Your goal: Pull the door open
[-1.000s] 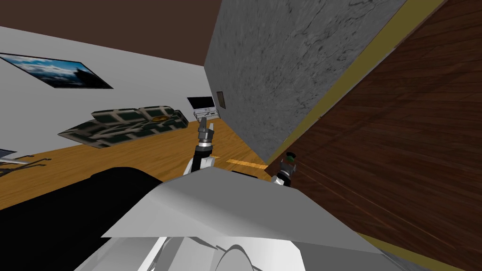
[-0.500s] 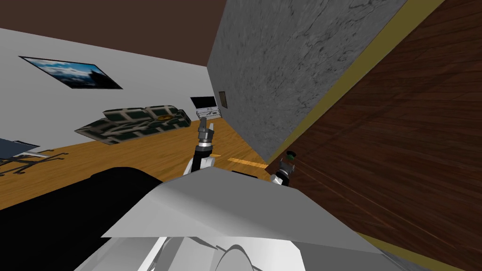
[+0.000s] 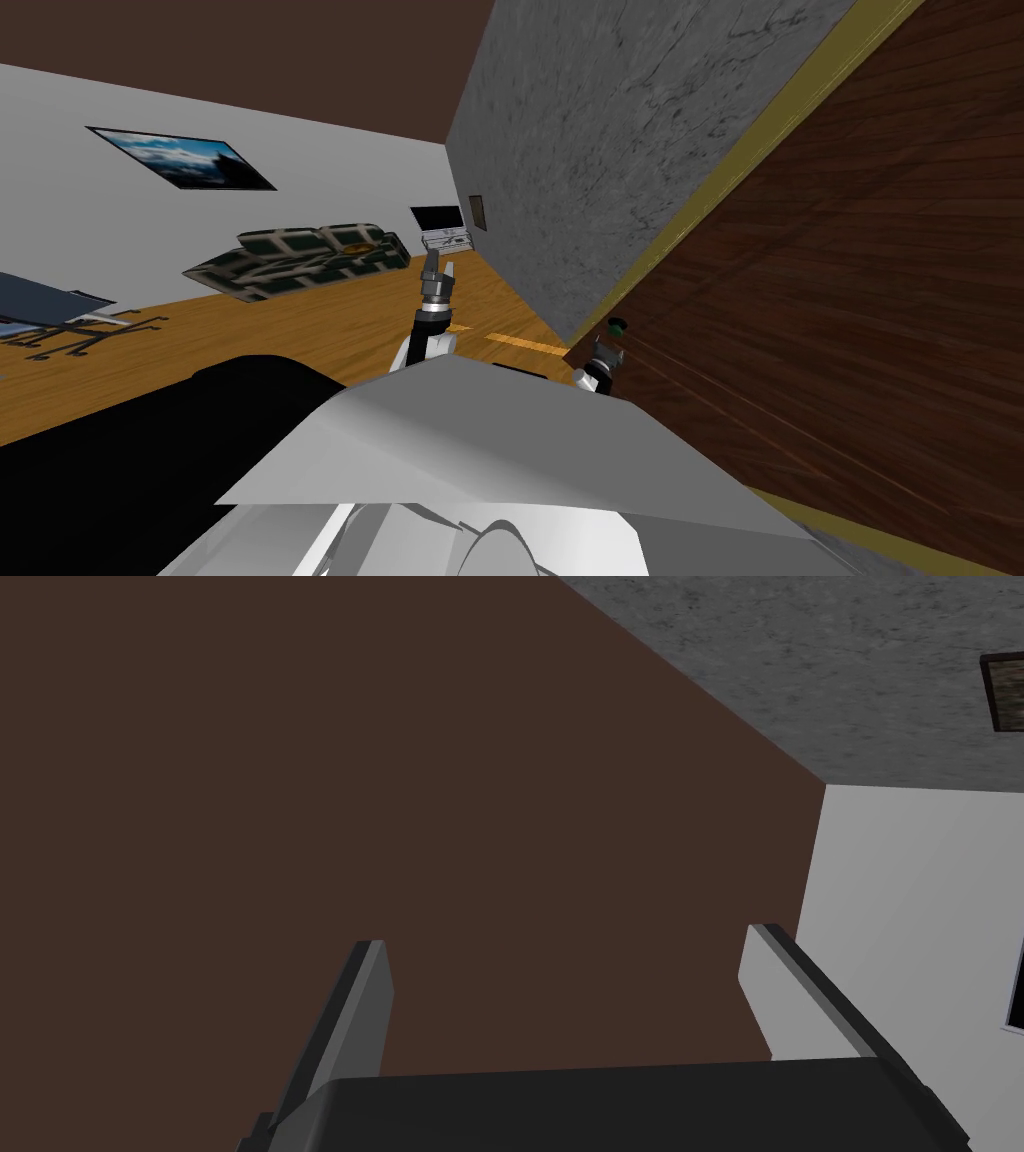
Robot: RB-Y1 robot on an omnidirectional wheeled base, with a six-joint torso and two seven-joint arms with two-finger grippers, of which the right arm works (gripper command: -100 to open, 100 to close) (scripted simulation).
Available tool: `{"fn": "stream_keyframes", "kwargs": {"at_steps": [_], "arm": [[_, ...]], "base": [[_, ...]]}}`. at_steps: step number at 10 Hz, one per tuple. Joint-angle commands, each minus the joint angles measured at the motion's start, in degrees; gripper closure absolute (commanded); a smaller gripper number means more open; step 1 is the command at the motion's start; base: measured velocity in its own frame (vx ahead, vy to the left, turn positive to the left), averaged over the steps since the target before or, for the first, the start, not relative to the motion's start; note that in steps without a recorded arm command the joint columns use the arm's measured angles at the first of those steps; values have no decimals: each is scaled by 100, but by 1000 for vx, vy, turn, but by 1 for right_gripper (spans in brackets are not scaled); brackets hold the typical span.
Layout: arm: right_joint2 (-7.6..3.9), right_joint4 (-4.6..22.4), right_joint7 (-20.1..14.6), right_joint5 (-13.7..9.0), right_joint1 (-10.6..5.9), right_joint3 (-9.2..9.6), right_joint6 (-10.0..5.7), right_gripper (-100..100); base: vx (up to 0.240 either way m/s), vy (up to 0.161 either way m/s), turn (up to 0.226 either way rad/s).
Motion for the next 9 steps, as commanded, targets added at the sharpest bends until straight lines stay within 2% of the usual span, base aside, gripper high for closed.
{"fn": "stream_keyframes", "kwargs": {"at_steps": [1,3,4,5,6,7,8,9], "arm": [[-193,54,-217,-7,85,20,-6,-100],[-316,89,-359,-11,140,33,-10,-100],[-453,129,-518,-17,202,47,-14,-100],[-453,129,-518,-17,202,47,-14,-100],[-596,171,-686,-22,268,62,-19,-100],[-668,192,-770,-25,301,70,-21,-100],[-806,232,-933,-30,364,85,-26,-100],[-871,252,-1010,-32,395,92,-28,-100]], "base": [[78,10,28],[132,7,18],[138,12,19],[110,-7,9],[122,-4,23],[131,-11,15],[138,-15,27],[130,3,18]]}}
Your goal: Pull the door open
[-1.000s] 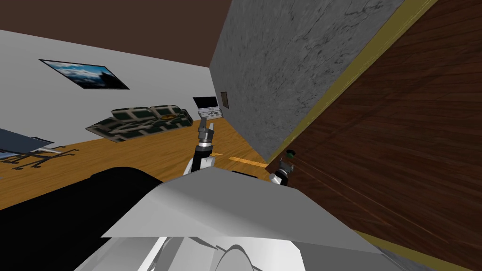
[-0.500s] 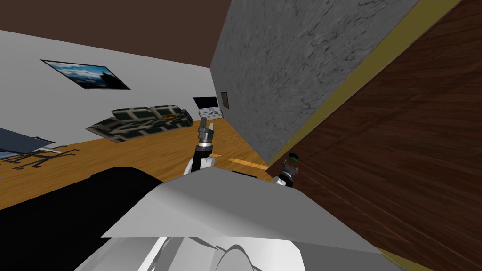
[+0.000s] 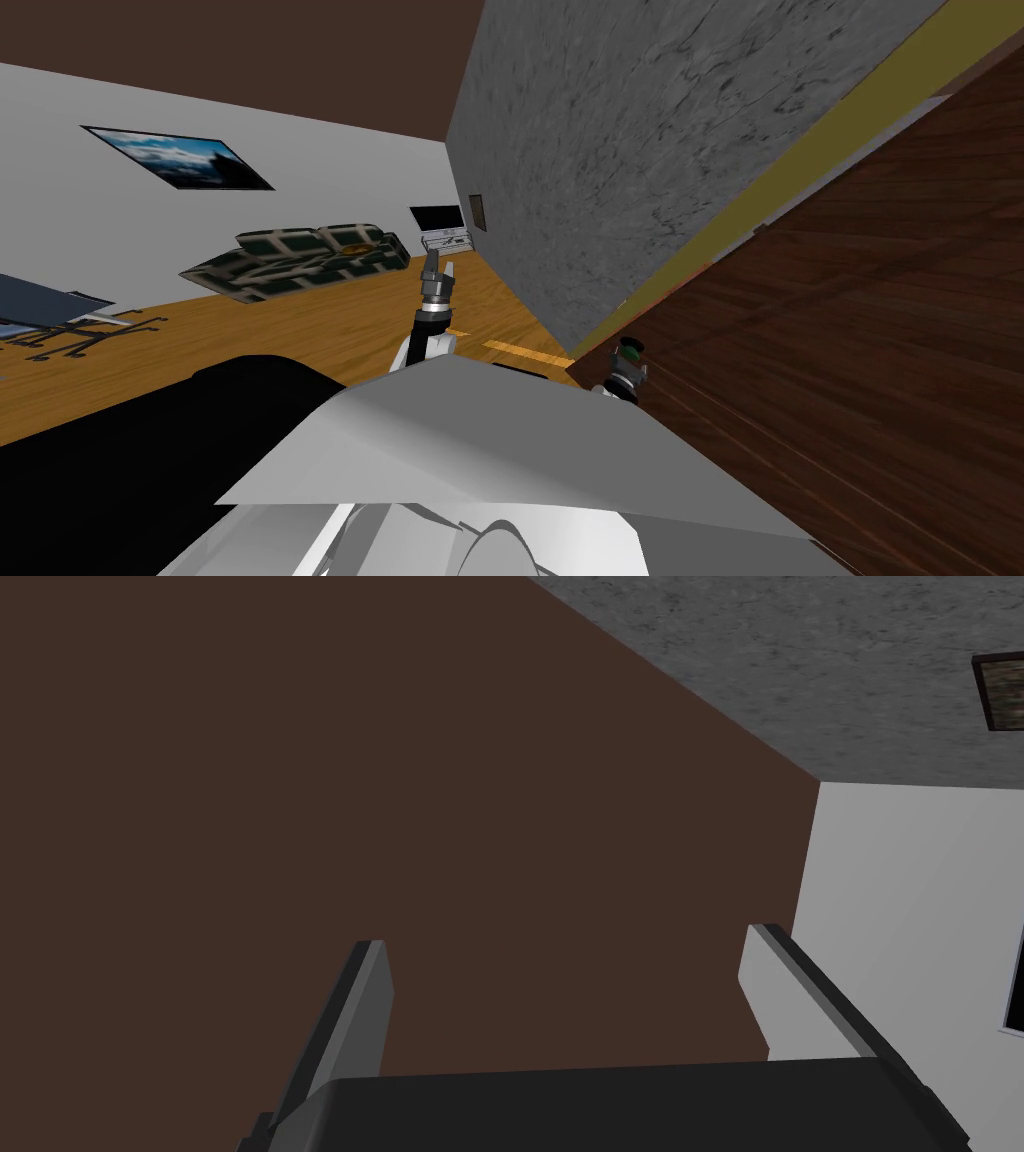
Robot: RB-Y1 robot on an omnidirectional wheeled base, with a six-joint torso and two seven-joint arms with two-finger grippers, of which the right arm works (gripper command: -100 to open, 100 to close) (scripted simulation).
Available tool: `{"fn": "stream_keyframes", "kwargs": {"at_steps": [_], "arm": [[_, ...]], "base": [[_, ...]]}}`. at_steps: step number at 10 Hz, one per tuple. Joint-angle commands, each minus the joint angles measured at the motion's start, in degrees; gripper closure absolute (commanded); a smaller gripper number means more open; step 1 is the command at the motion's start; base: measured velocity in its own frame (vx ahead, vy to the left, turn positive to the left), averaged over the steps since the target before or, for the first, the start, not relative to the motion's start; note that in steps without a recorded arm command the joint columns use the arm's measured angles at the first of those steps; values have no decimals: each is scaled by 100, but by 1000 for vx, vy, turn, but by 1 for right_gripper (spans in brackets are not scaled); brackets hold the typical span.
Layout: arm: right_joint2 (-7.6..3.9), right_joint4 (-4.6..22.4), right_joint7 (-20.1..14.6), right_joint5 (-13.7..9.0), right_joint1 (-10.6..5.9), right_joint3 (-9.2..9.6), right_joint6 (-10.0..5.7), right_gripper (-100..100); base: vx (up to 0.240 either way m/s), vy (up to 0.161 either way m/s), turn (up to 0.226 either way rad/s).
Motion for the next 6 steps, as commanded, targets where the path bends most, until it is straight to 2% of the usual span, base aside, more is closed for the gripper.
{"fn": "stream_keyframes", "kwargs": {"at_steps": [1,2,3,4,6], "arm": [[-169,102,-210,-8,34,15,-26,-100],[-258,129,-316,-11,75,25,-29,-100],[-213,249,-271,-1,-18,29,-98,-100],[-213,249,-271,-1,-18,29,-98,100],[-213,249,-271,-1,-18,29,-98,100]], "base": [[140,-1,19],[141,-7,22],[60,-4,4],[-8,-4,-25],[-21,-3,11]]}}
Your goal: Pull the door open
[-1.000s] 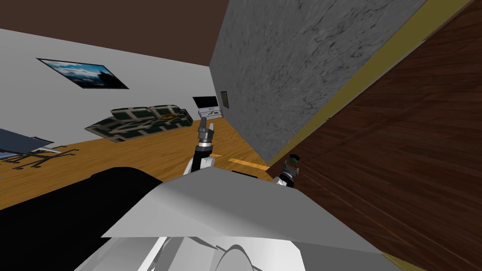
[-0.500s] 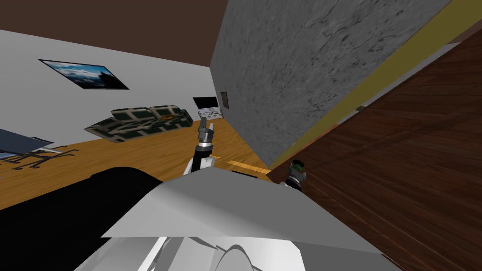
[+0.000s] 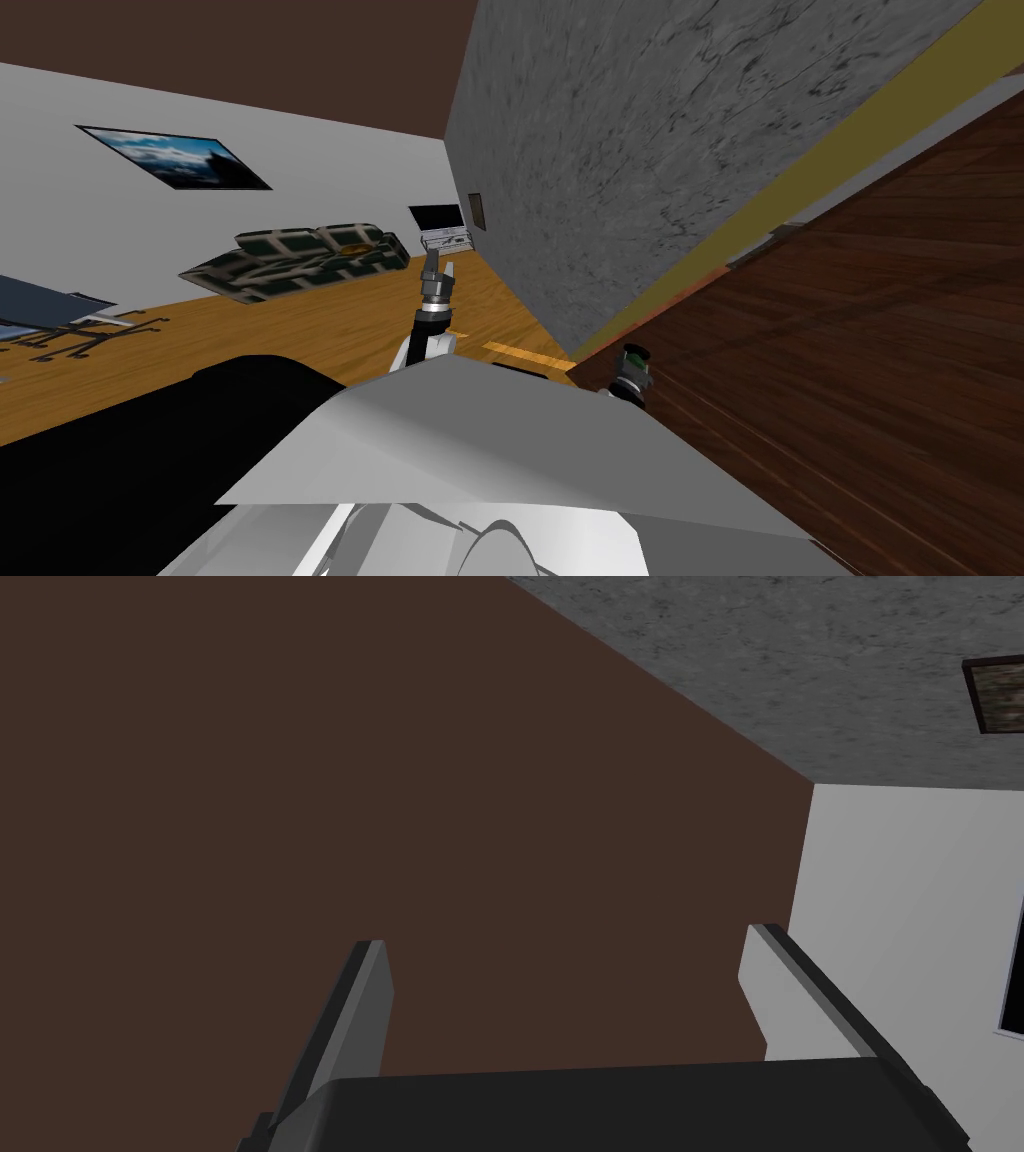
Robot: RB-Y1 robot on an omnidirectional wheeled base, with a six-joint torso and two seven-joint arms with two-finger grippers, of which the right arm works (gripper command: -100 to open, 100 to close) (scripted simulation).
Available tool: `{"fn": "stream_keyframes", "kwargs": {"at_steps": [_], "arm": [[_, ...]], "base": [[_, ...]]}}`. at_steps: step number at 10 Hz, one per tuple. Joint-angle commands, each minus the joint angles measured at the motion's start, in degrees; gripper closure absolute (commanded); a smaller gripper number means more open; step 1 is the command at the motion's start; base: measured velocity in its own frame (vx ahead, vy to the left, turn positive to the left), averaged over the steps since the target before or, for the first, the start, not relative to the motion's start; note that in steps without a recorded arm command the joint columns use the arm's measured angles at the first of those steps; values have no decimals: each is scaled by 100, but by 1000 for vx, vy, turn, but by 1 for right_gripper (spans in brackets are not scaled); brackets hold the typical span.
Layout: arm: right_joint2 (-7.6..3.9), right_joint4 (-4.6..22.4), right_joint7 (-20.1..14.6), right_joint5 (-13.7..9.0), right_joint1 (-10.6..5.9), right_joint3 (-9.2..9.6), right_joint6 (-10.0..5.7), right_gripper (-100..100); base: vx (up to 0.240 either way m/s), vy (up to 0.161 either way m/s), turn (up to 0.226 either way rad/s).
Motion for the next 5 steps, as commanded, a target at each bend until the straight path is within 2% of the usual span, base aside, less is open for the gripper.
{"fn": "stream_keyframes", "kwargs": {"at_steps": [1,3,4,5], "arm": [[12,-1,-4,2,1,8,-1,100],[12,-1,-4,2,1,8,-1,100],[-17,-35,-75,66,10,116,34,100],[-23,-46,-96,83,12,146,41,100]], "base": [[-11,2,5],[0,0,0],[-150,12,75],[-269,0,87]]}}
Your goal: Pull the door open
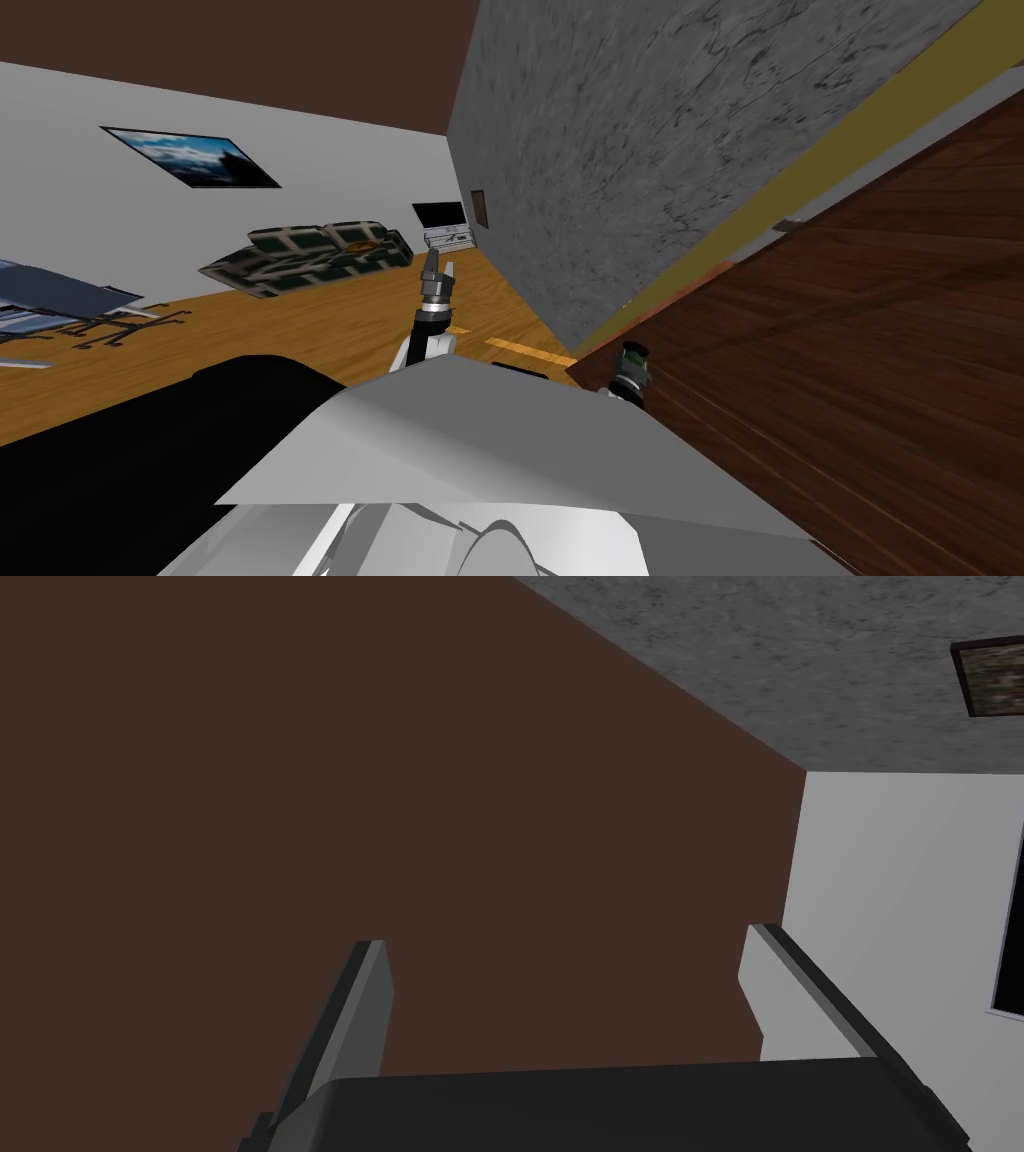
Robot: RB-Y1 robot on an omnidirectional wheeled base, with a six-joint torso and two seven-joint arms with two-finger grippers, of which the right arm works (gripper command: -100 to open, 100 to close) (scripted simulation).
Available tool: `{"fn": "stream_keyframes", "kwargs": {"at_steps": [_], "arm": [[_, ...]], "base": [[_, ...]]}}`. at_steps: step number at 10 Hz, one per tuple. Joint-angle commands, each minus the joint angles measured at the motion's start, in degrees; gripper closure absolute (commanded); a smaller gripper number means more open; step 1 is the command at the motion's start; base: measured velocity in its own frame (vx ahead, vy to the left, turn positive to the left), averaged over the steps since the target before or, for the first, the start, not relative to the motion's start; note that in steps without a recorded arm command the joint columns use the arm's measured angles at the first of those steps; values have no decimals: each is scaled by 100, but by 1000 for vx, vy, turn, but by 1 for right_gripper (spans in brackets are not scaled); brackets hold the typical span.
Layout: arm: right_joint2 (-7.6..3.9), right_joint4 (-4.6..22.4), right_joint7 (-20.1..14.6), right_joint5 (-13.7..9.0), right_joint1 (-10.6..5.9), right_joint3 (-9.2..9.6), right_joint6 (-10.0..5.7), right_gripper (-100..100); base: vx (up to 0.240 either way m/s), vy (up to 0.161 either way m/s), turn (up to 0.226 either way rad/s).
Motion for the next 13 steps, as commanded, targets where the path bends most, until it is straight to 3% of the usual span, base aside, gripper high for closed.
{"fn": "stream_keyframes", "kwargs": {"at_steps": [1,5,6,7,8,13], "arm": [[0,21,-111,84,11,156,21,100],[-77,-114,-375,299,35,532,110,100],[-77,-114,-375,299,35,532,110,100],[-102,-158,-461,368,43,653,139,100],[-87,-86,-431,338,33,604,106,100],[-188,-230,-689,552,119,967,112,100]], "base": [[-255,-24,90],[-261,0,96],[-164,-9,44],[-213,-6,60],[-113,-4,35],[-202,7,63]]}}
